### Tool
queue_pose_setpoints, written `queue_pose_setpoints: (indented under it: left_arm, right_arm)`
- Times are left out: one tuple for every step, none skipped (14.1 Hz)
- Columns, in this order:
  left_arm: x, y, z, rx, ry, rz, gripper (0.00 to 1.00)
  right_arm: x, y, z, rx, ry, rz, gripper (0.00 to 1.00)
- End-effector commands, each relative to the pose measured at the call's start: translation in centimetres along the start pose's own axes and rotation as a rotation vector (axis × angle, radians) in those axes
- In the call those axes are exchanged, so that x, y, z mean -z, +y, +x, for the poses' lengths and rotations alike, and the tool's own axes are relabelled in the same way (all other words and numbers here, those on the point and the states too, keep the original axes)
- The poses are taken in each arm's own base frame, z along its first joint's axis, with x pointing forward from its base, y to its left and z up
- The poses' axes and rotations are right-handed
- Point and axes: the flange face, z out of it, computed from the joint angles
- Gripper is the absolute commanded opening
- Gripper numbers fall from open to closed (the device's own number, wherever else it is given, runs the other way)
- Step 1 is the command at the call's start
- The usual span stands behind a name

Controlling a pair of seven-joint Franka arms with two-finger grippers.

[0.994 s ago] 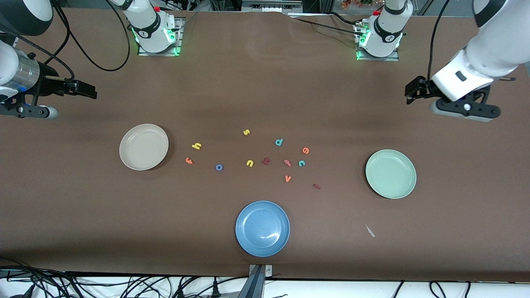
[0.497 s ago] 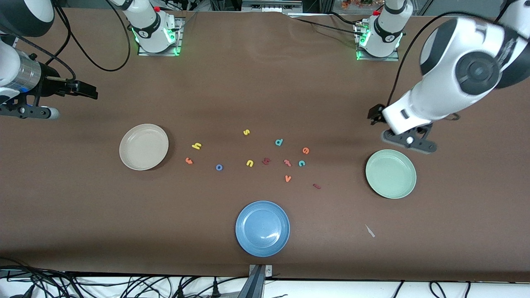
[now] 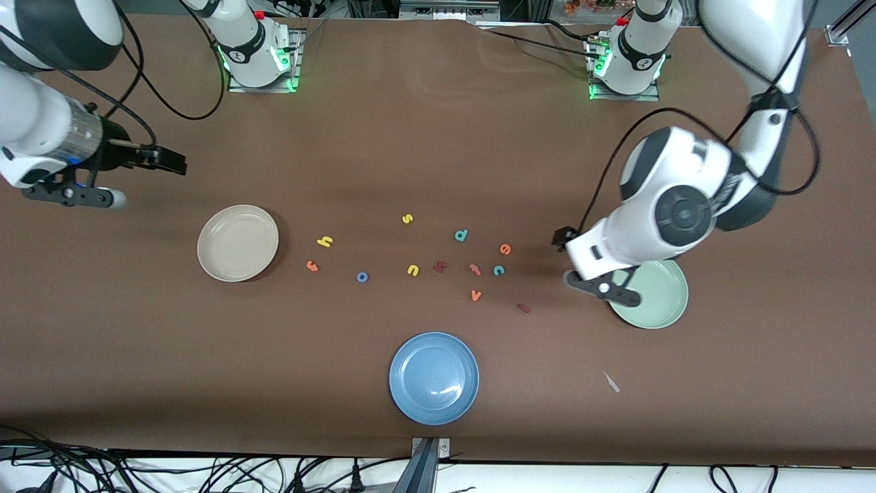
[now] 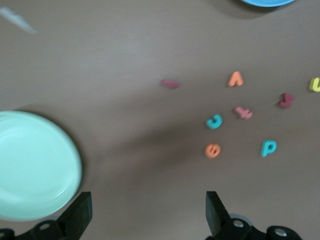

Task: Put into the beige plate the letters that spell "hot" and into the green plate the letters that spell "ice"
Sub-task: 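Reach the left gripper to the teal letter while the right gripper nears the beige plate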

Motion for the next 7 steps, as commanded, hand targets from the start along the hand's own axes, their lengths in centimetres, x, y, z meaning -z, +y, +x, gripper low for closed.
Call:
queue_pose_setpoints:
  left_arm:
    - [-4.6, 5.0, 2.3, -0.033, 0.032, -0.024, 1.00]
    - [-6.4, 7.1, 2.6, -0.061, 0.043, -0.024, 1.00]
    - [-7.7, 8.7, 2.9, -0.081, 0.063, -0.023, 1.00]
    - [-8.4, 9.4, 3.1, -0.101, 0.092, -0.008, 1.00]
    - [-9.1, 9.2, 3.5, -0.127, 0.115, 0.030, 1.00]
    - [-9.9, 9.1, 3.6, -0.157, 0.118, 0.080, 1.00]
    - [-11.0, 9.3, 3.6, -0.182, 0.109, 0.111, 1.00]
  right_arm:
    - [-2.2, -4.0, 1.3, -0.054, 0.002, 0.001, 1.00]
    - [-3.7, -5.7, 2.0, -0.058, 0.009, -0.005, 1.00]
    - [-5.1, -7.2, 2.6, -0.072, 0.022, -0.006, 1.00]
    - [-6.0, -8.4, 3.0, -0.091, 0.041, -0.001, 1.00]
    - [-6.9, -9.1, 3.5, -0.102, 0.052, 0.003, 1.00]
    - [-7.7, -9.6, 3.9, -0.113, 0.054, 0.018, 1.00]
    - [-8.3, -10.0, 4.1, -0.118, 0.057, 0.044, 1.00]
